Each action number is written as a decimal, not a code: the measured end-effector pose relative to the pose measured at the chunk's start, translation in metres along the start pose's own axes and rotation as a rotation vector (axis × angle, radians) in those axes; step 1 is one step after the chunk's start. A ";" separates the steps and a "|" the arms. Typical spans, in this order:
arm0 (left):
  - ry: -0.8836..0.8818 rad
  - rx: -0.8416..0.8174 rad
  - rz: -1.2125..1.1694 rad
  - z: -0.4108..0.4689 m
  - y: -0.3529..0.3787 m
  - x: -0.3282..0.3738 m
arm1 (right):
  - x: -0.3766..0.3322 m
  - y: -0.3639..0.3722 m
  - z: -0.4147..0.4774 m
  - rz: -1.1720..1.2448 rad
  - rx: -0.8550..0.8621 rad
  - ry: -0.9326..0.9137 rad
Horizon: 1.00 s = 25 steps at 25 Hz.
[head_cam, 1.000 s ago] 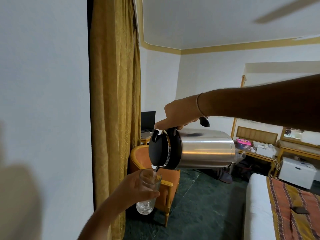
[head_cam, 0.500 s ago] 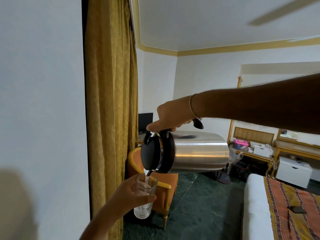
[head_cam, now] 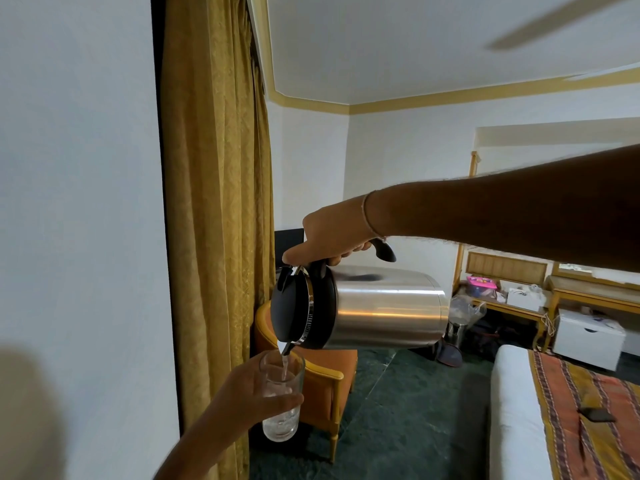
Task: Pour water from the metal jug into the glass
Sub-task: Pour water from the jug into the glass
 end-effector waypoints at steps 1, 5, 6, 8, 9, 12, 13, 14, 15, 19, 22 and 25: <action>0.005 -0.002 -0.006 0.000 0.000 0.001 | 0.001 0.000 0.000 0.000 -0.002 0.001; -0.001 -0.020 -0.057 -0.002 -0.002 0.005 | 0.003 0.006 -0.001 0.035 -0.018 0.002; -0.003 -0.027 -0.077 -0.002 -0.003 0.005 | 0.004 0.008 -0.001 0.041 -0.024 0.007; 0.001 -0.034 -0.091 -0.003 -0.003 0.007 | 0.006 0.010 -0.002 0.050 -0.030 0.019; 0.000 -0.039 -0.088 -0.003 -0.003 0.007 | 0.007 0.011 -0.002 0.059 -0.028 0.025; -0.008 -0.046 -0.076 0.000 0.000 0.008 | 0.009 0.011 -0.003 0.065 -0.028 0.027; -0.012 -0.050 -0.085 -0.001 0.001 0.009 | 0.010 0.012 -0.002 0.058 -0.029 0.029; -0.013 -0.052 -0.092 0.000 0.002 0.010 | 0.010 0.012 -0.002 0.051 -0.029 0.032; -0.011 -0.054 -0.098 0.000 0.003 0.010 | 0.011 0.012 0.000 0.045 -0.027 0.033; -0.010 -0.070 -0.088 0.006 0.005 0.013 | 0.010 0.011 0.003 0.038 -0.014 0.016; -0.014 -0.097 -0.087 0.012 0.006 0.018 | 0.009 0.010 0.003 0.028 -0.014 0.004; 0.006 -0.108 -0.095 0.017 0.005 0.024 | 0.009 0.009 0.004 -0.002 0.002 -0.004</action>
Point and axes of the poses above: each hand's wrist, its own z-axis towards the middle knuckle, its own y-axis out of the palm, x = y × z, the point moved 7 cm from there along z, towards the middle knuckle, and after that the axes turned 15 degrees about -y, right-handed, at the moved point
